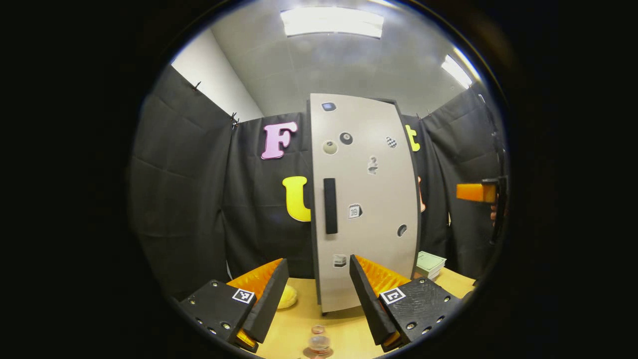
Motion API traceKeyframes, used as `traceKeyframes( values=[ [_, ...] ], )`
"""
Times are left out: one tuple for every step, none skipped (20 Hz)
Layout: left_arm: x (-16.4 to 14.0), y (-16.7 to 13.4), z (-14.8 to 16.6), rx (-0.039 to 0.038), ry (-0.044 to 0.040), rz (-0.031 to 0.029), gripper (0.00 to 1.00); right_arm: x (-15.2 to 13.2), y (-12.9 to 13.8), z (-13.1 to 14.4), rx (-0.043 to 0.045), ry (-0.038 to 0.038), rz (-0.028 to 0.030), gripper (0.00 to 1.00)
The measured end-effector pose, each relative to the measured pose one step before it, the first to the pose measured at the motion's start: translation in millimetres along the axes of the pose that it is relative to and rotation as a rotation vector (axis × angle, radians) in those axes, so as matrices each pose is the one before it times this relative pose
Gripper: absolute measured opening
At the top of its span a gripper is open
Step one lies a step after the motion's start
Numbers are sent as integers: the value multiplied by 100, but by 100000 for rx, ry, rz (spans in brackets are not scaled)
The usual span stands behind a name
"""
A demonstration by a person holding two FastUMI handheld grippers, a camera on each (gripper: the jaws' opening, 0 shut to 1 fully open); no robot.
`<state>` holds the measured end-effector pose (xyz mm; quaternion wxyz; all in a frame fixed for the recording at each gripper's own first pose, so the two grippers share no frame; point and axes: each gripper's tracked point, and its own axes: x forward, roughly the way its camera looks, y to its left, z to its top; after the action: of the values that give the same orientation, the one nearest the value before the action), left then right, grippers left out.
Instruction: Open the cabinet door with the right hand, grasp the bottle in the cabinet with the left hand and place it on the coaster, then close the cabinet door with the right hand.
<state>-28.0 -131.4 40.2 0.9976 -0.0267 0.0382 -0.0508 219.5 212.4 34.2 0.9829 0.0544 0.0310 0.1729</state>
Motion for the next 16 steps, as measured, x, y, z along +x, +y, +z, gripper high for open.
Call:
traceKeyframes(
  values=[
    [-335,-583,37,-325,131,-124,73,-1056,-648,-427,-413,485,-1190,98],
    [-377,-489,91,-390,175,-503,73,-858,-566,-442,-272,604,-1150,98],
    [-27,-431,99,-275,331,-628,73,-800,-271,-511,159,866,-897,98],
    [-165,-337,110,-59,-82,-685,73,-721,-164,-357,831,641,-487,98],
    [-327,-152,98,214,-270,-536,73,-638,47,-323,1421,214,-240,98],
    [-249,-120,121,440,-601,-474,71,-612,94,-185,1365,-11,29,98],
    [-382,-38,230,673,-795,-979,71,-635,82,-293,895,-144,-565,98],
    [-246,-45,307,847,-539,-765,73,-444,-91,-162,387,-187,-1376,98],
    [-199,75,185,1109,-308,-877,73,-318,-58,-156,546,123,-1336,98],
    [-135,10,415,1094,-1097,-443,73,-252,223,-11,650,-213,-247,98],
    [-287,340,364,743,-1095,-347,73,-226,313,-23,567,-101,-490,98],
    [-148,89,225,454,39,-458,73,-98,147,-46,497,38,-745,98],
    [-664,287,-255,119,-184,-743,73,-100,291,-29,628,100,-477,98],
    [-59,54,78,-212,-483,-479,71,-23,417,-11,671,74,177,98],
    [-96,274,-205,-548,334,-169,73,97,706,-136,251,435,544,98],
    [-215,566,-142,-494,452,100,71,-111,419,-87,-522,112,222,98]
  ],
)
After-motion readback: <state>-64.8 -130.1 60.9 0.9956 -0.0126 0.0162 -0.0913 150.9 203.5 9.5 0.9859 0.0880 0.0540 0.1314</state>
